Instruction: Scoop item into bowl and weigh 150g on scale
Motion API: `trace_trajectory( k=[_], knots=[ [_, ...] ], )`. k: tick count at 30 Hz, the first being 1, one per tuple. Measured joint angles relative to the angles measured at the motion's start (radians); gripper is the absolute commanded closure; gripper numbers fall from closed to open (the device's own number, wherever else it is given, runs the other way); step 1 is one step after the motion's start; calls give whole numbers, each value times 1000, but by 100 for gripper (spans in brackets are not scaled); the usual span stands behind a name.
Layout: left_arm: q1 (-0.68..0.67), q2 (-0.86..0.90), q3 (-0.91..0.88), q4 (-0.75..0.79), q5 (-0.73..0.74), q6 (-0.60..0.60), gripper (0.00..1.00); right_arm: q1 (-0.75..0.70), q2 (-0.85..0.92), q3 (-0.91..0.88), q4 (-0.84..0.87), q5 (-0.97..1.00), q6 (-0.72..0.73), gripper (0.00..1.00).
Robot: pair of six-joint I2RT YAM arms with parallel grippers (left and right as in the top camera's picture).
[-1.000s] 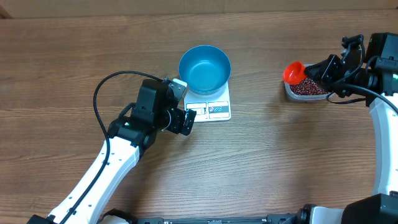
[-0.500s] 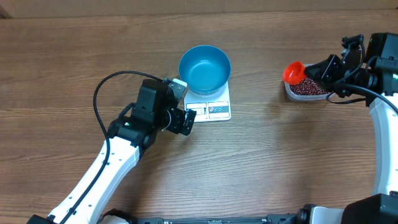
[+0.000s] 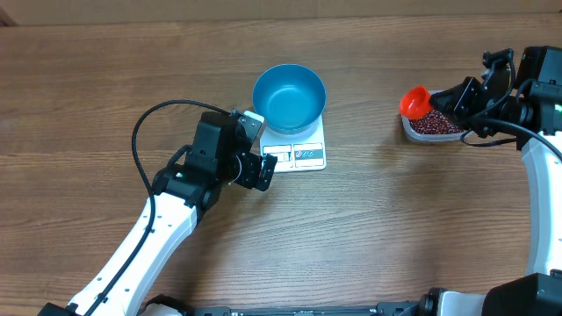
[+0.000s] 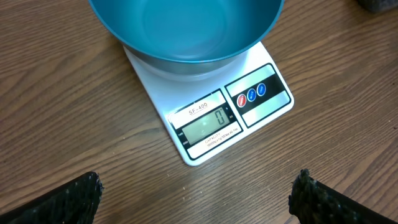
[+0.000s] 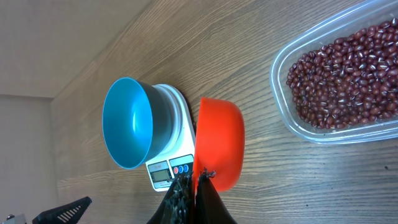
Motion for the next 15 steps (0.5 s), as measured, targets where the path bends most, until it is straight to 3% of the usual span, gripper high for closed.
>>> trace_trajectory(
  k=[15],
  knots=[
    [0,0,0,14,0,0,0,0,0,0,15,2,-1,96]
  ],
)
